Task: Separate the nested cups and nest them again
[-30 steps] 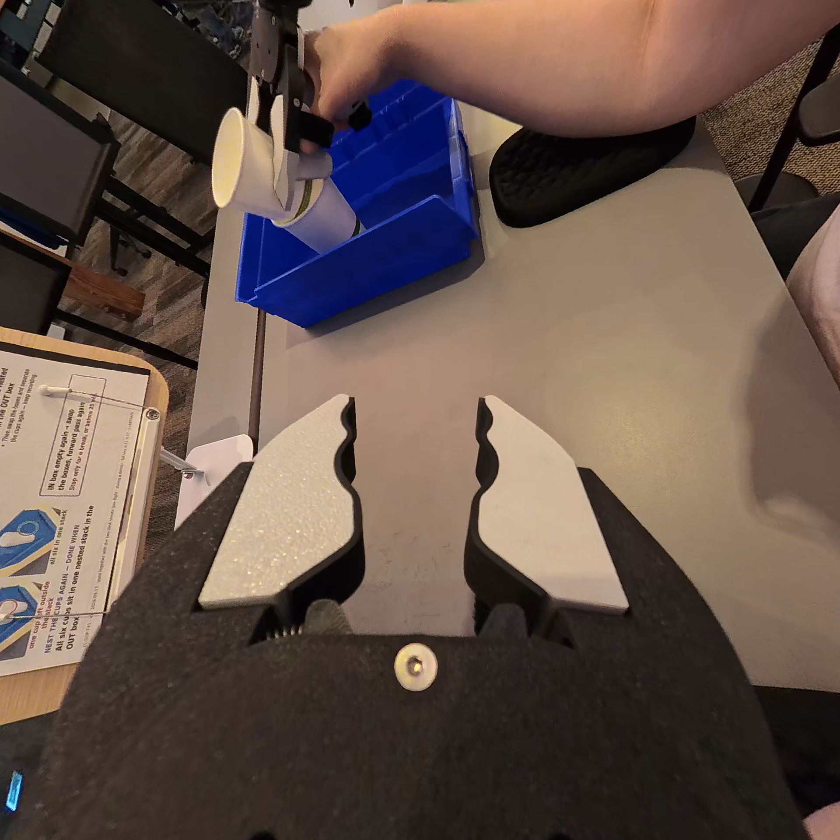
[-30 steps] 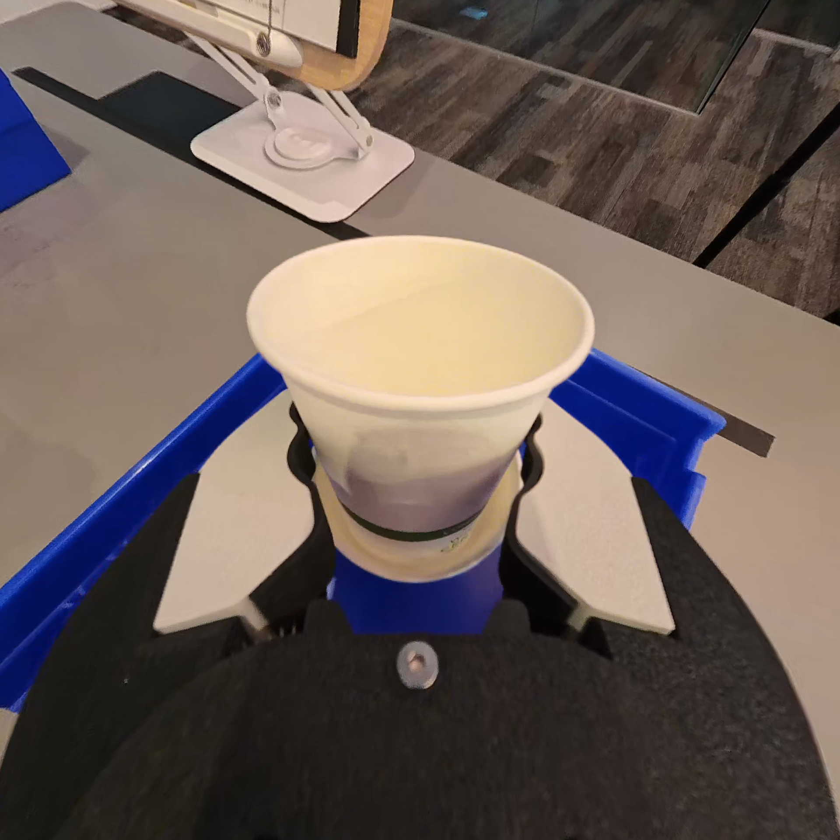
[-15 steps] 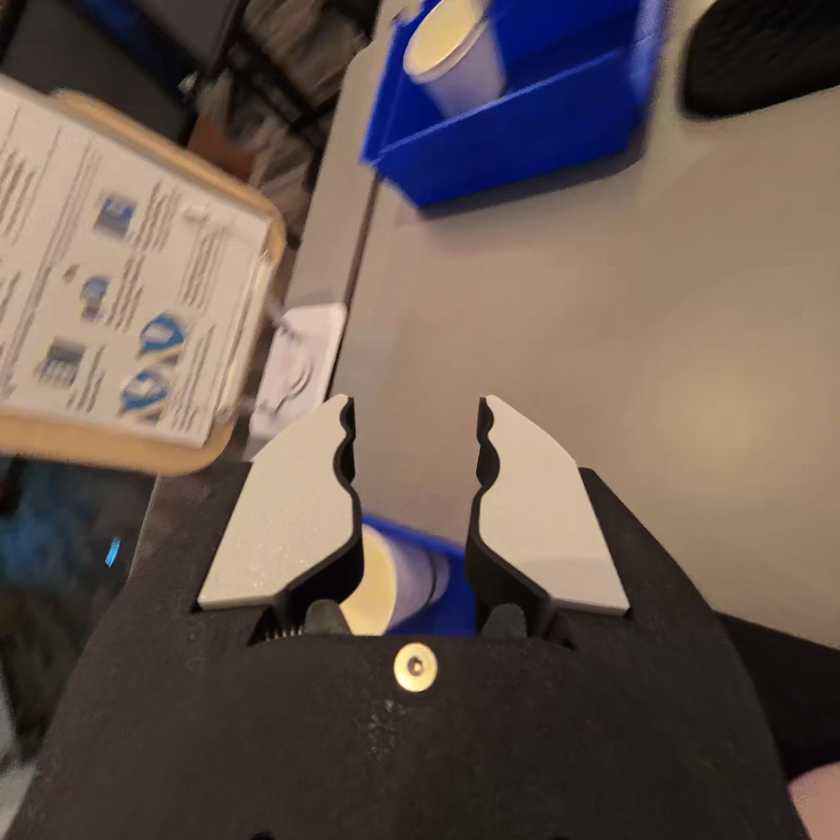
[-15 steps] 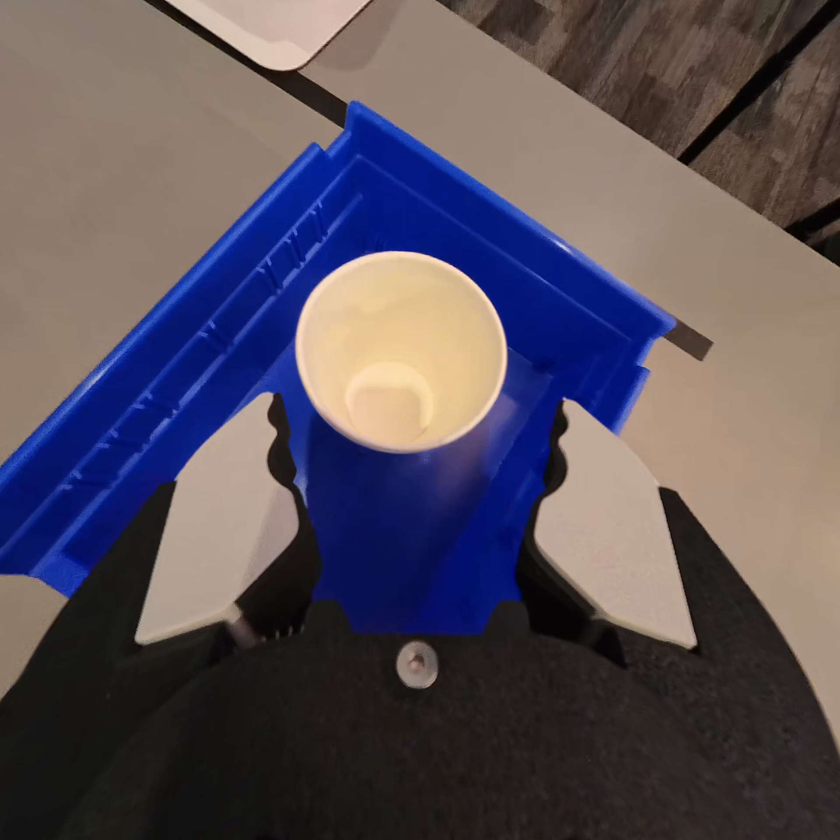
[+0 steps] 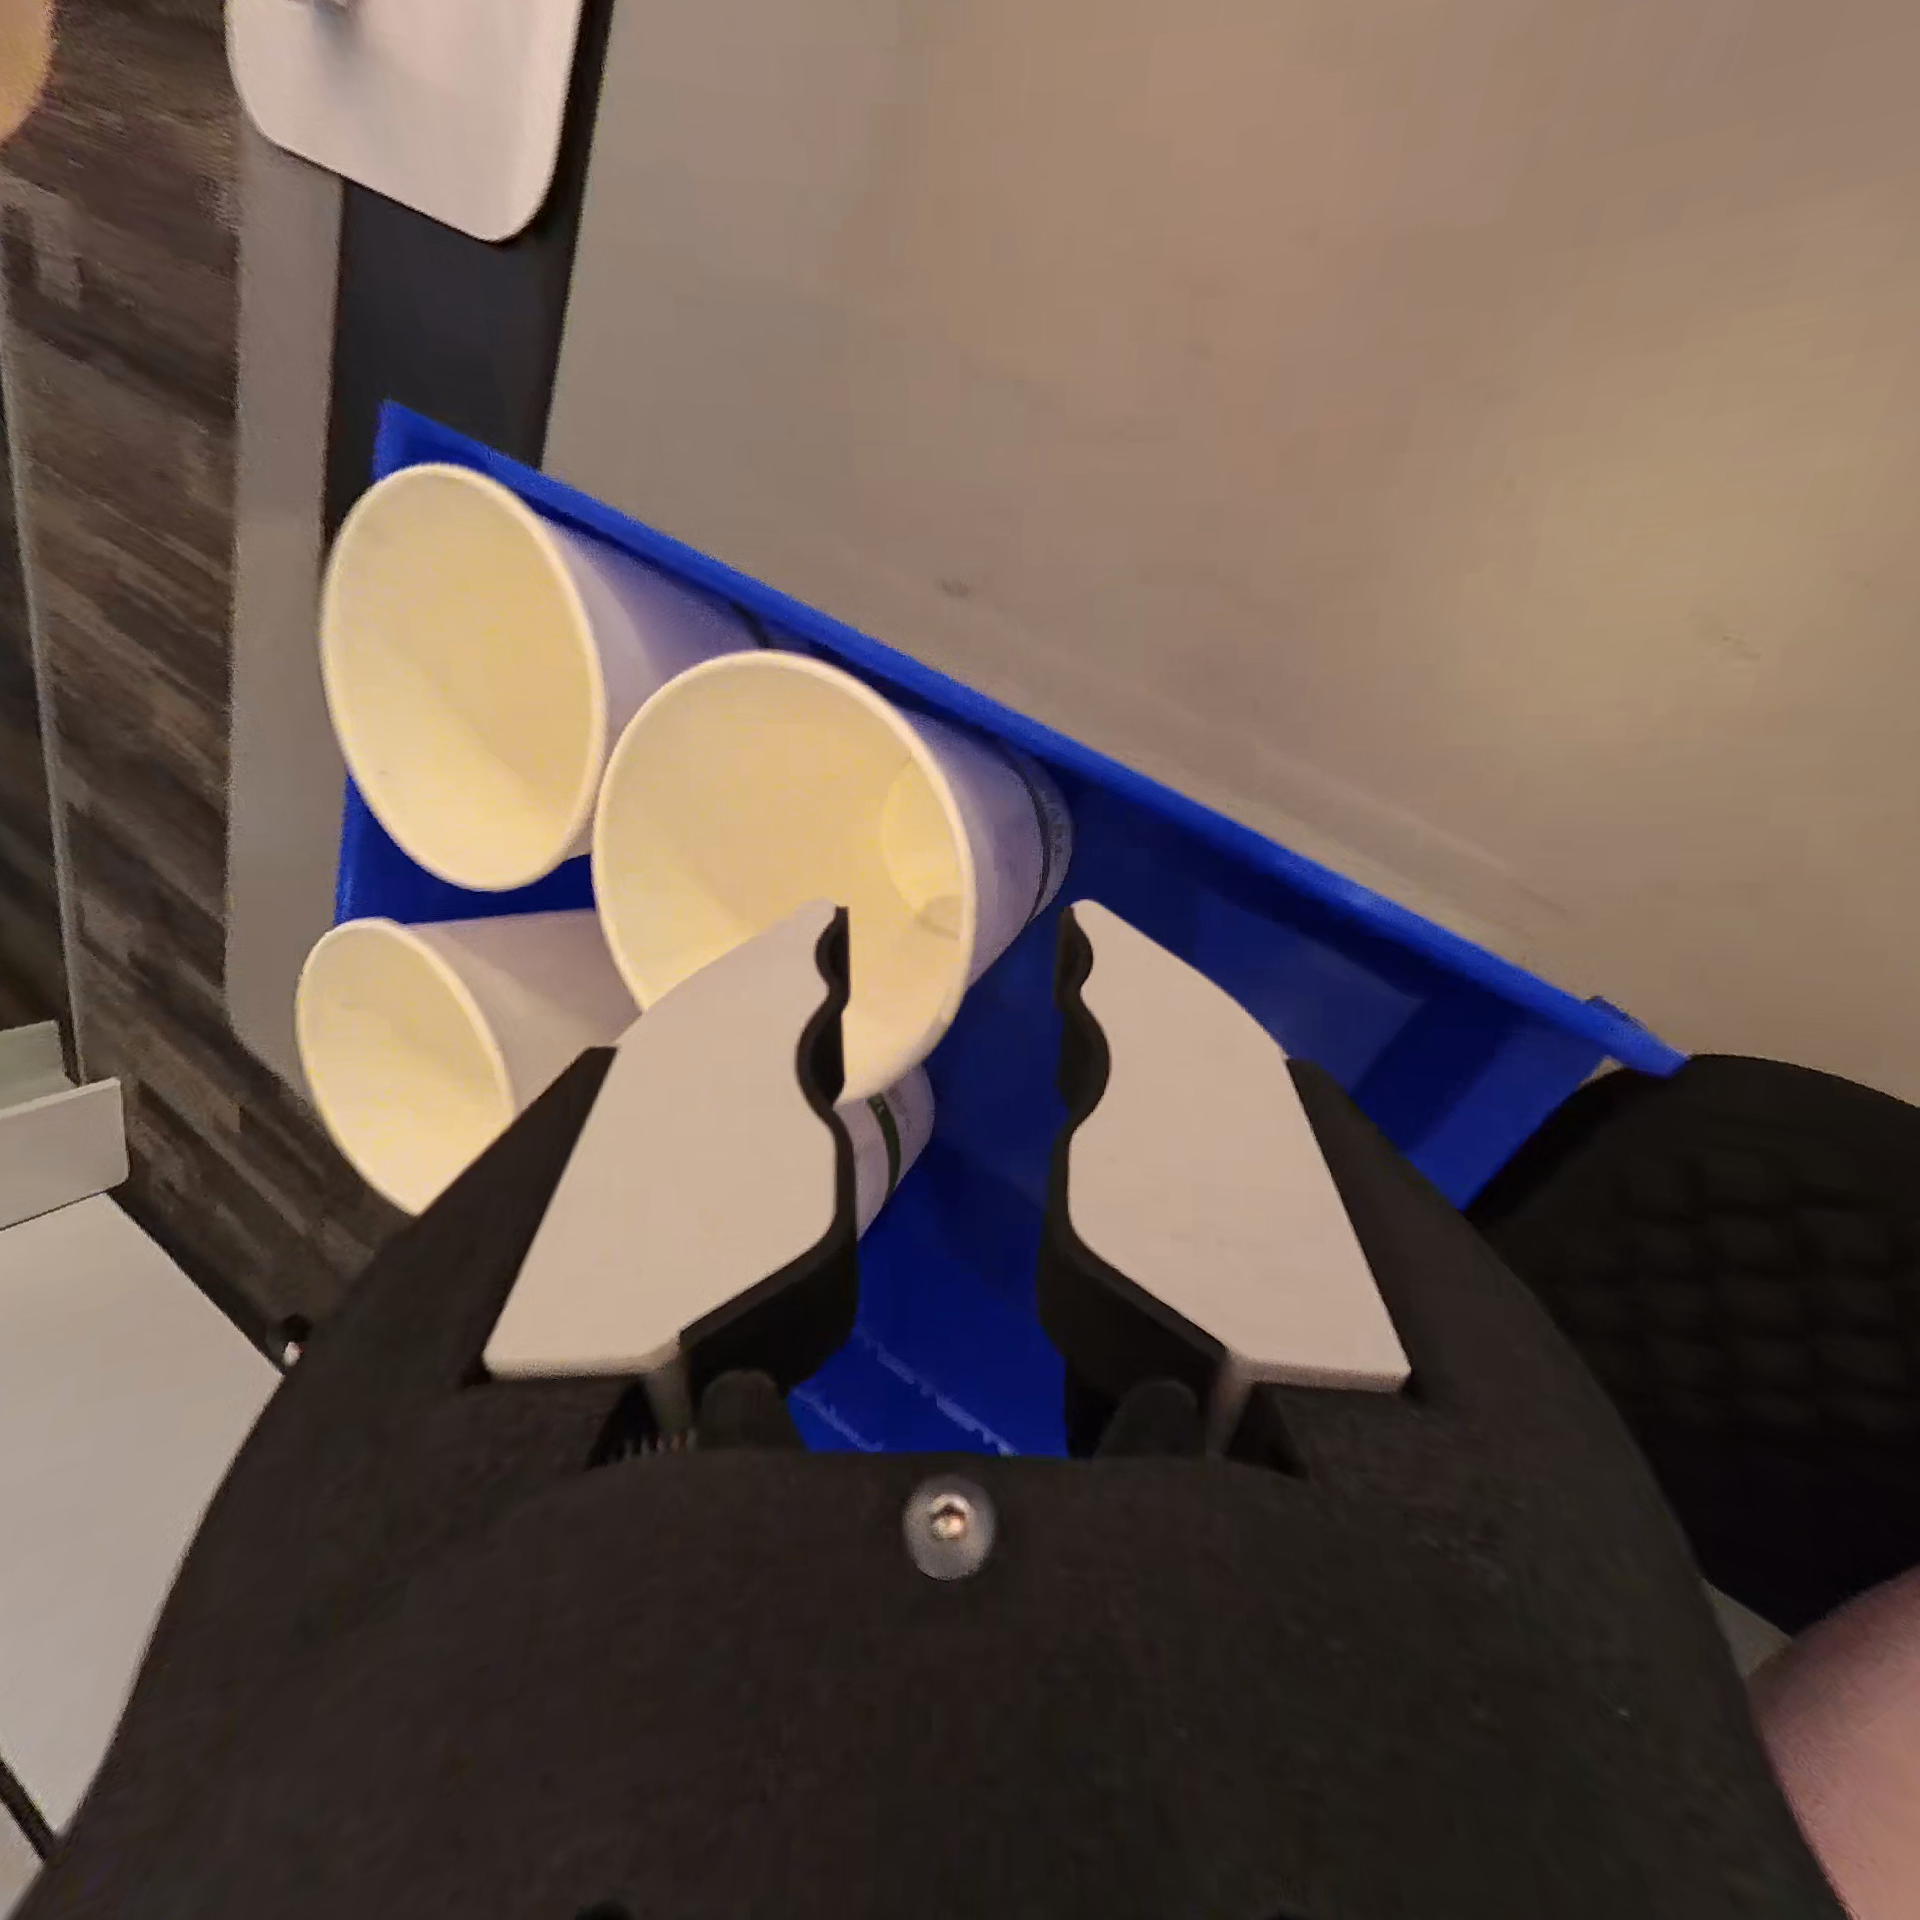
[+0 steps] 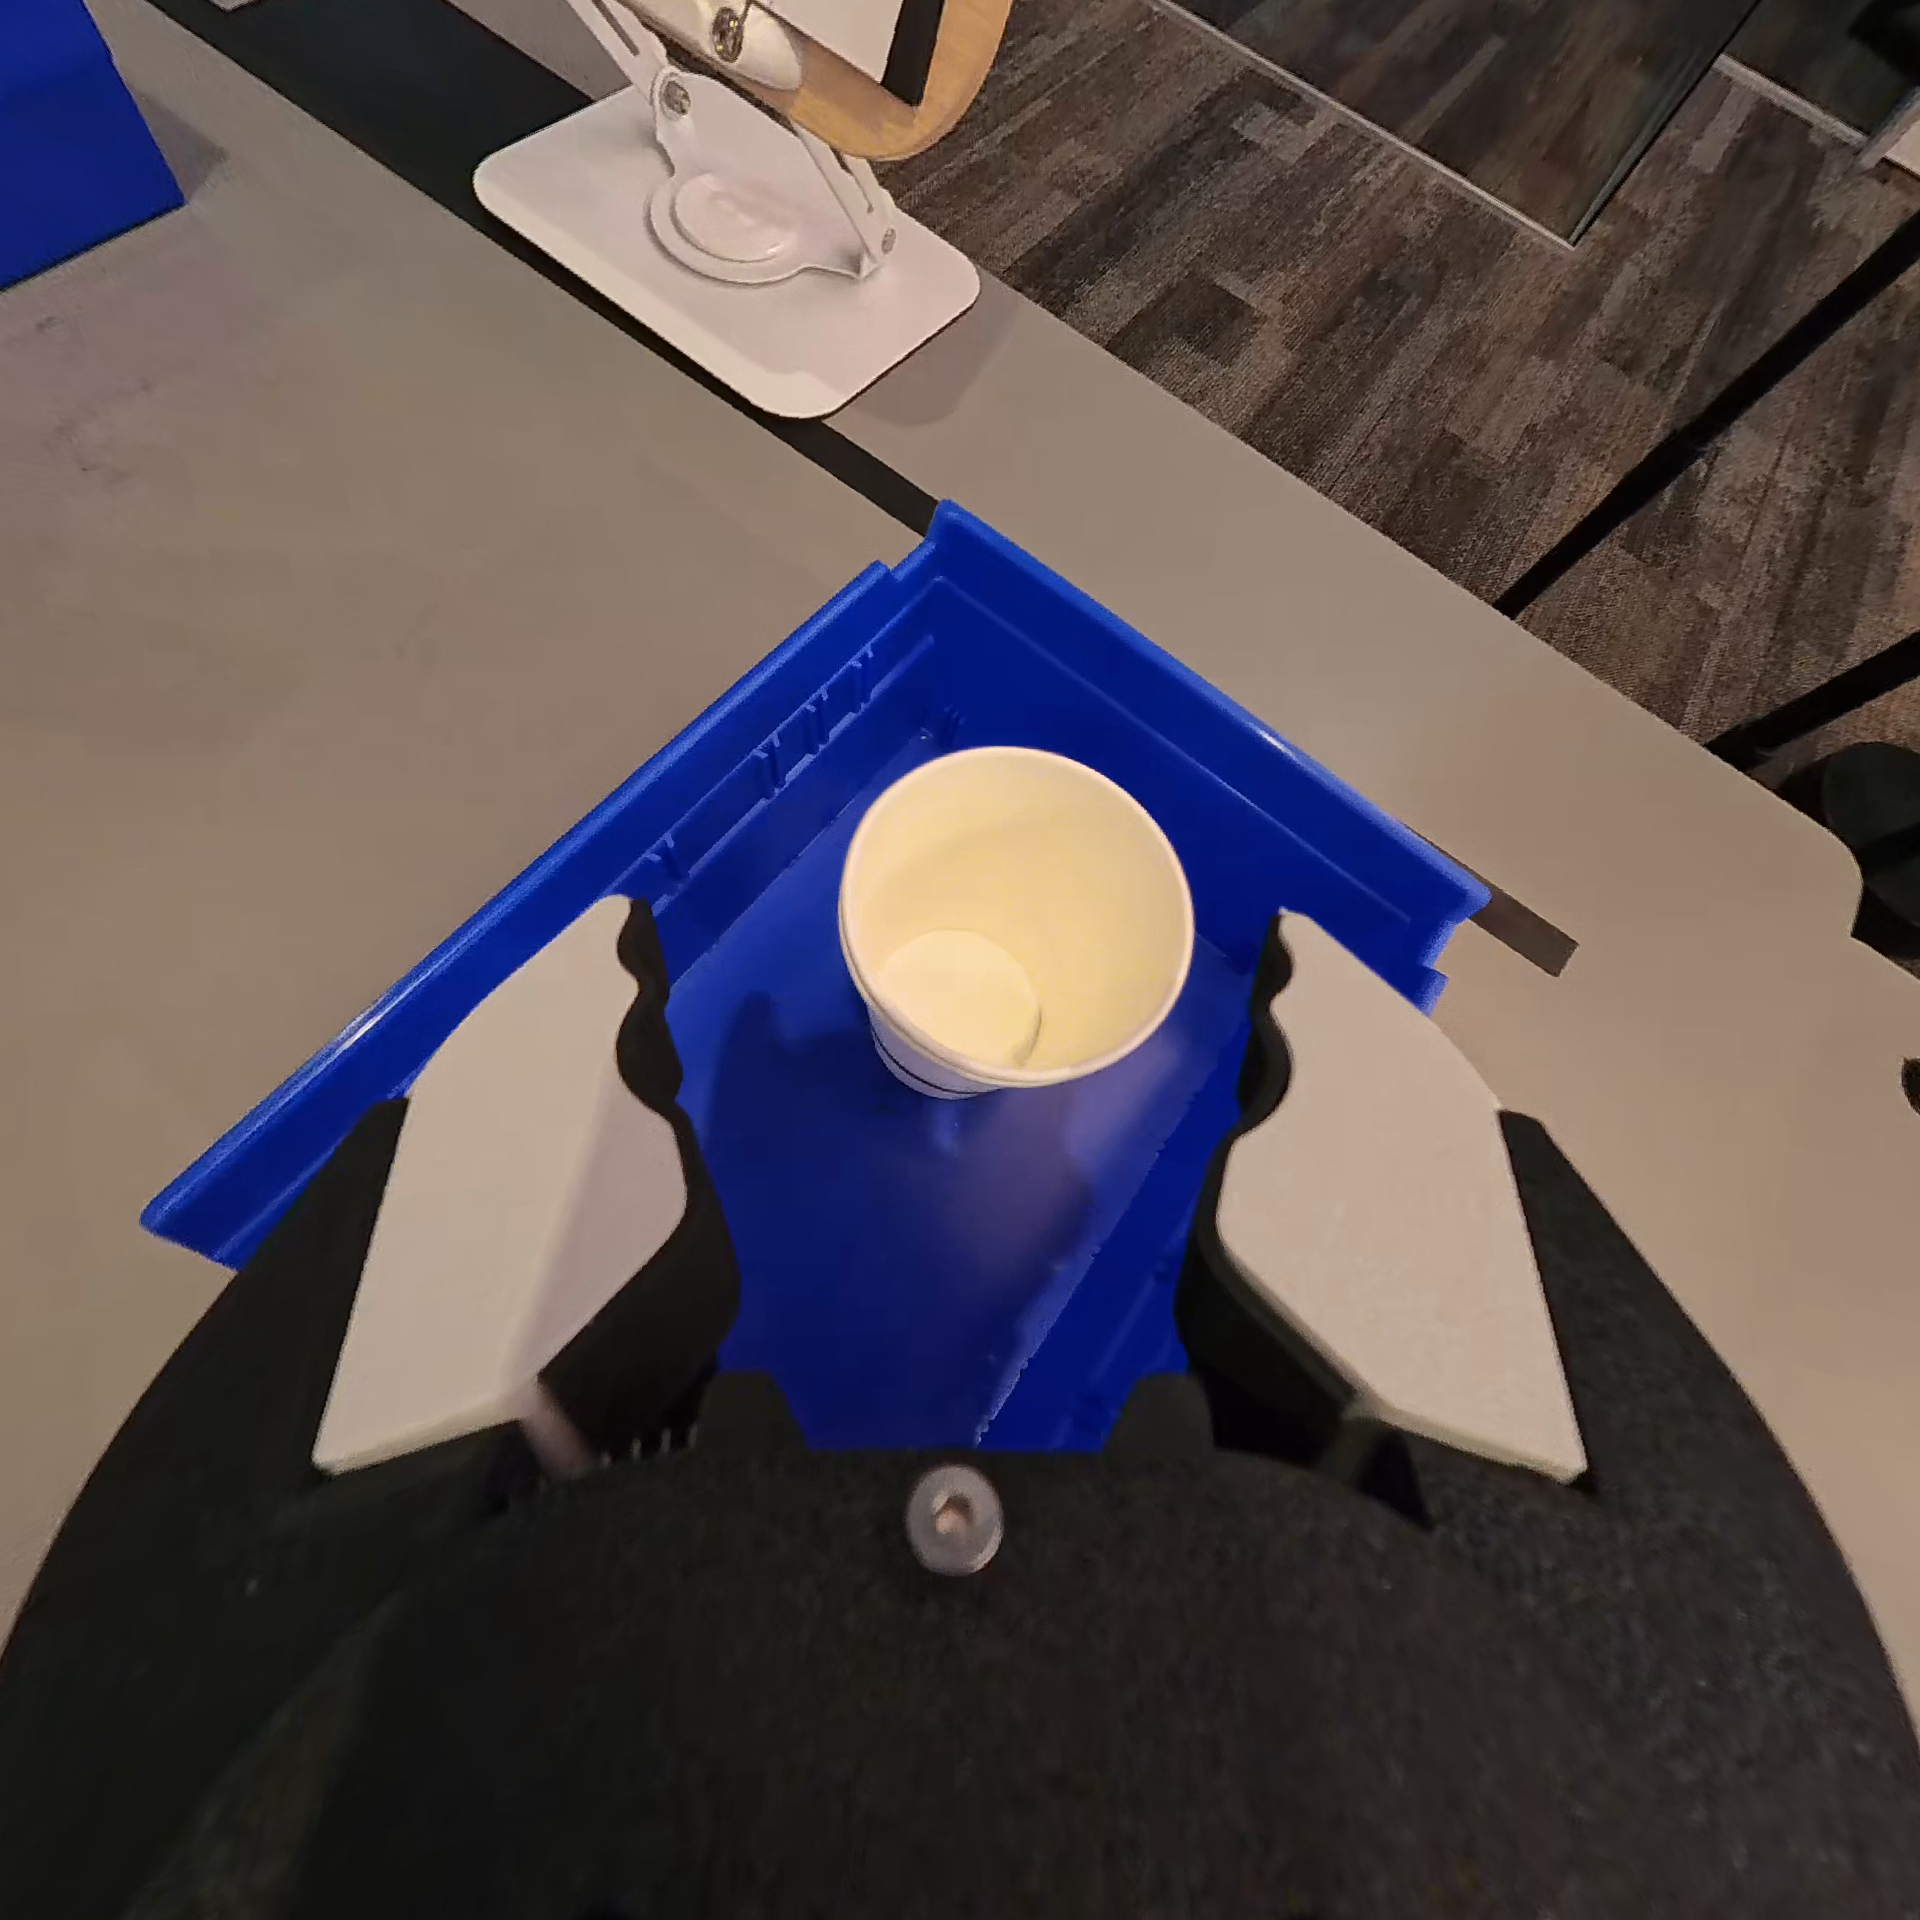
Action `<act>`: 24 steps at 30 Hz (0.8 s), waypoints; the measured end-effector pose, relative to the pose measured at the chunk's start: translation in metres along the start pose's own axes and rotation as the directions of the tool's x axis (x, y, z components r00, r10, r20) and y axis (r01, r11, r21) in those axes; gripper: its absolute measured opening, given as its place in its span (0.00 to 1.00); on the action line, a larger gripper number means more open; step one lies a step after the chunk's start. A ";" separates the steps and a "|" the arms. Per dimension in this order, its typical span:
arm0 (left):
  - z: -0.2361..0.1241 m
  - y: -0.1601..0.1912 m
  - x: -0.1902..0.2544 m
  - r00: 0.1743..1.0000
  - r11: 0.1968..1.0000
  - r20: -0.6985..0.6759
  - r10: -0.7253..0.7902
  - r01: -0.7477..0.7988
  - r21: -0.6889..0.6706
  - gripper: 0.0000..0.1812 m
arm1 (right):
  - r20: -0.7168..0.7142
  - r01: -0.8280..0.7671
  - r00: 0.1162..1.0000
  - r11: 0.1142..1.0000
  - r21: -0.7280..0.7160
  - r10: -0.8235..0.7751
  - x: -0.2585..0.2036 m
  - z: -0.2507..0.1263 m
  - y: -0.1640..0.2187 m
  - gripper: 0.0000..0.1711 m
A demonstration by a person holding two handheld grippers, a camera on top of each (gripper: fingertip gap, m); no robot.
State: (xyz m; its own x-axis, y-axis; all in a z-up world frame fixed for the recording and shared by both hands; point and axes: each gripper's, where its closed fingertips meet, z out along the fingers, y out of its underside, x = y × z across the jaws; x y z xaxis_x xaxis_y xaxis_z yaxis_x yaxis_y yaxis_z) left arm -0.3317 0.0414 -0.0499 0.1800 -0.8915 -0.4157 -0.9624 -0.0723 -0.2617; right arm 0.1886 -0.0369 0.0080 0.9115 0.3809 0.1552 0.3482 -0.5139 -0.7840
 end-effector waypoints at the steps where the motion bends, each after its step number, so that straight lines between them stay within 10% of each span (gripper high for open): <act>1: 0.005 0.001 0.002 1.000 1.000 -0.015 0.008 -0.008 -0.017 0.20 | 0.002 0.002 1.000 1.000 -0.007 -0.002 -0.001 0.002 0.001 0.62; 15: 0.025 0.019 0.018 0.991 0.986 -0.131 0.018 -0.040 -0.165 0.02 | 0.045 0.031 0.999 0.998 -0.050 -0.029 -0.010 0.016 0.005 0.62; 24: -0.041 0.008 0.018 0.999 0.999 -0.001 0.033 -0.033 -0.008 0.01 | 0.059 0.067 0.996 0.998 0.010 -0.067 -0.022 0.006 -0.013 0.61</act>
State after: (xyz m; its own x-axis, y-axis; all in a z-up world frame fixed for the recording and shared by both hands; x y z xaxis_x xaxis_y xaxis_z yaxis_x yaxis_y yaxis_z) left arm -0.3445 0.0061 -0.0240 0.1475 -0.8941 -0.4230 -0.9696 -0.0463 -0.2402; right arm 0.1633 -0.0342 0.0112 0.8716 0.4591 0.1720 0.4061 -0.4795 -0.7779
